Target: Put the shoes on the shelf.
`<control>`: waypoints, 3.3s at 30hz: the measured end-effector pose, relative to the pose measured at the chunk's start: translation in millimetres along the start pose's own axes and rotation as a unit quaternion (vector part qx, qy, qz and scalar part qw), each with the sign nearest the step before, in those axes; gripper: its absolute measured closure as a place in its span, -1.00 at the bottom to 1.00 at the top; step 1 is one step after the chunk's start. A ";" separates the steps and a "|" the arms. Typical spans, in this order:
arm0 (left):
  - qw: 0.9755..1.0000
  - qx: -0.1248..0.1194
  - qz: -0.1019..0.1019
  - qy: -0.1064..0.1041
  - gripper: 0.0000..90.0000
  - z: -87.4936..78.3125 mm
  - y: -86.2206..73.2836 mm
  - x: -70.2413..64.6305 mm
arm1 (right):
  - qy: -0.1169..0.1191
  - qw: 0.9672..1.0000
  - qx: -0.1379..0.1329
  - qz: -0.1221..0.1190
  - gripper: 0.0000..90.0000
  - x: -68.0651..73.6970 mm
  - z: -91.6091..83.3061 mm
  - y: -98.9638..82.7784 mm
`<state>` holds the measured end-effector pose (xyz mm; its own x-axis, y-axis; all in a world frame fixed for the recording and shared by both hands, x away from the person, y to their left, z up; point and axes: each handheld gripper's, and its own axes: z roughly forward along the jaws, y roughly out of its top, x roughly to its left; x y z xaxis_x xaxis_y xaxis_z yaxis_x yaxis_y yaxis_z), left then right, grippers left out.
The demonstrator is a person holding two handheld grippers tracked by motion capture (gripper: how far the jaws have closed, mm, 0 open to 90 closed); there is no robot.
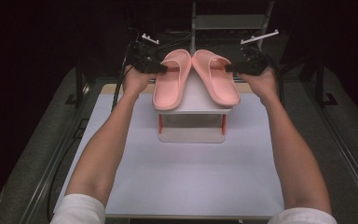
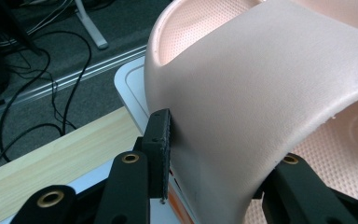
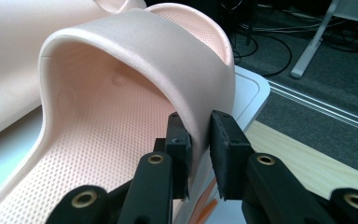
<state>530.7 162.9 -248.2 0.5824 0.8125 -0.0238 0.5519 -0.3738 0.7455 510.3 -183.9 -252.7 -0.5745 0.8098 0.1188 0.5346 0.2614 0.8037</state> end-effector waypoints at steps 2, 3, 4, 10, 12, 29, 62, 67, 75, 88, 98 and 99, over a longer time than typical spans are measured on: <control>1.000 -0.001 -0.002 -0.001 0.38 0.2 0.1 -0.3 | 0.001 1.000 0.000 0.001 0.70 0.2 0.2 -0.4; 1.000 -0.001 -0.002 -0.002 0.37 0.2 0.2 -0.7 | 0.002 1.000 0.001 0.003 0.70 0.5 0.3 -0.5; 1.000 0.000 -0.002 -0.002 0.35 0.1 0.3 -0.9 | 0.004 1.000 0.001 0.003 0.69 1.0 0.9 -0.6; 1.000 0.008 0.001 0.001 0.30 2.5 -0.7 -2.8 | 0.012 1.000 0.010 -0.004 0.65 7.3 4.5 0.3; 1.000 0.006 0.002 0.001 0.28 2.6 -0.4 -4.0 | 0.013 1.000 0.012 -0.004 0.64 8.0 4.6 0.1; 1.000 0.007 0.020 -0.004 0.17 7.9 -0.1 -11.8 | 0.028 0.999 0.019 0.000 0.56 13.7 7.1 -0.5; 0.999 -0.029 0.013 -0.006 -0.04 -1.3 -7.1 -14.5 | 0.078 0.996 -0.025 0.018 0.37 14.9 -1.5 -13.7; 0.999 -0.035 0.016 -0.004 -0.11 -10.0 -7.1 -14.6 | 0.079 0.996 -0.031 0.020 0.35 15.8 -6.8 -13.7; 0.999 -0.048 0.011 -0.005 -0.18 -19.1 -18.7 -13.6 | 0.093 0.995 -0.035 0.021 0.28 16.9 -12.6 -18.2; 0.997 -0.075 0.003 -0.023 -0.23 -31.7 -34.9 -9.1 | 0.108 0.993 -0.044 0.021 0.24 22.8 -21.6 -22.5; 0.996 -0.080 0.003 -0.026 -0.27 -37.4 -48.0 -8.2 | 0.115 0.992 -0.046 0.025 0.24 22.0 -26.0 -34.5; 0.997 -0.078 0.003 -0.027 -0.27 -38.2 -49.0 -8.5 | 0.116 0.992 -0.045 0.025 0.24 21.9 -26.5 -35.3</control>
<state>475.9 191.4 -259.1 0.6185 0.7841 -0.0517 0.4512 -0.3005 0.8403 462.4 -189.3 -263.1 -0.6815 0.6753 0.2820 0.5148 0.1685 0.8406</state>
